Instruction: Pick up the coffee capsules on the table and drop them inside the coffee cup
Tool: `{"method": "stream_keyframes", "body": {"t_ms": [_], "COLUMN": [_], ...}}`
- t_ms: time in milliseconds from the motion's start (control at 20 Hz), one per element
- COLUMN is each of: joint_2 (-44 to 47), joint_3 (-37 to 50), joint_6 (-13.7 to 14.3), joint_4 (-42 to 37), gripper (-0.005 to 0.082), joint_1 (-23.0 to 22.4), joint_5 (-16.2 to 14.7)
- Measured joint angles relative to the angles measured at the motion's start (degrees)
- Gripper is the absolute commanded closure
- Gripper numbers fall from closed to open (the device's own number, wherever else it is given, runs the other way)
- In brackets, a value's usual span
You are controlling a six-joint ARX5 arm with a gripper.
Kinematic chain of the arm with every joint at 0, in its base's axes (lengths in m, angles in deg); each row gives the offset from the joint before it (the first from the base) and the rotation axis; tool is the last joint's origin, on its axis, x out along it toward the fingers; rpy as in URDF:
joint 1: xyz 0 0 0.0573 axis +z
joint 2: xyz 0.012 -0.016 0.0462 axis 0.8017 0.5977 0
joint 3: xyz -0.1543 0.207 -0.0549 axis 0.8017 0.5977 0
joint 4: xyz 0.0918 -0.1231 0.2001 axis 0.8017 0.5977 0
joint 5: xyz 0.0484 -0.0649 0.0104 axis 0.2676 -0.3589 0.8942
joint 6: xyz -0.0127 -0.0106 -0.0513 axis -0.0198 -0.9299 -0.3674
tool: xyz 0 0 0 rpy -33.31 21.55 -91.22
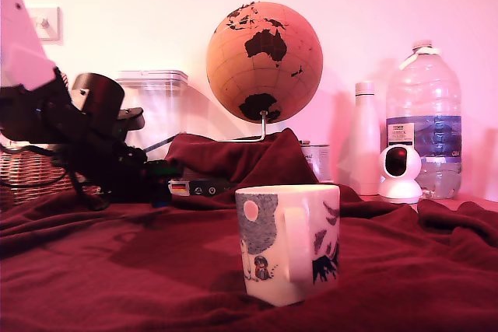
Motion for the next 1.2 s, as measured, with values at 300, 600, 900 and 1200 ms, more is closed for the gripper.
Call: {"method": "stream_keyframes", "body": {"t_ms": [300,600,900,1200], "joint_2": [-6.36,-16.24,-23.02,-29.68], "joint_3": [7.52,16.11,22.80,29.11], "joint_6": [1.66,1.68,1.66,1.62], "joint_4": [-2.75,-5.42,-5.14,-4.96], "gripper": [0.0615,0.0615,0.0615,0.0615], "joint_1": [0.00,0.00,0.00,-0.96], "joint_5": [-3.32,-6.82,-9.60,-11.50]}}
